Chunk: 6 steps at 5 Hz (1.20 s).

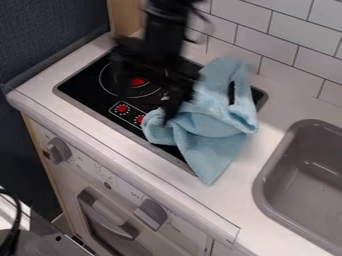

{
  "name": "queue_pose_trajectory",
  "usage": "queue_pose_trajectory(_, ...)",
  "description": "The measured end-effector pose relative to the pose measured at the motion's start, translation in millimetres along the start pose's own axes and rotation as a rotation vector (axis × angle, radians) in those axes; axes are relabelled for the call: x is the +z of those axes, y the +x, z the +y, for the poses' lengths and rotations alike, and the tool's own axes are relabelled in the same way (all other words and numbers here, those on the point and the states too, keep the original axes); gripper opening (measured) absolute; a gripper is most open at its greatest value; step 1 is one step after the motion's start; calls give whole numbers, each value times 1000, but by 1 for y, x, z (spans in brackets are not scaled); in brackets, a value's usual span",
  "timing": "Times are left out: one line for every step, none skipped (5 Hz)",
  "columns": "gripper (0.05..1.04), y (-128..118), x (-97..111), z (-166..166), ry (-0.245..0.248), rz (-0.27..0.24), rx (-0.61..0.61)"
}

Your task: Move cloth from the right to the left of the stove

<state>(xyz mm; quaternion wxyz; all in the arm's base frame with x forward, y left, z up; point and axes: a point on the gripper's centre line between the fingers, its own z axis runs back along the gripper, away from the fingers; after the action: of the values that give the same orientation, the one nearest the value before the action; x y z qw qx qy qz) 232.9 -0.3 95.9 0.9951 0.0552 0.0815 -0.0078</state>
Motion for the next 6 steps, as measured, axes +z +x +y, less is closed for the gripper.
queue_pose_trajectory(1000, 14, -5, -43, -48, -32, -67)
queue_pose_trajectory(1000, 26, -20, -60, -71, -51, -100)
queue_pose_trajectory(1000, 34, -37, -61, -59, -78, -126)
queue_pose_trajectory(1000, 45, -56, -54, -38, -91, -113)
queue_pose_trajectory(1000, 52, -66, -39, -6, -100, -108)
queue_pose_trajectory(1001, 55, -73, -17, 27, -132, -75)
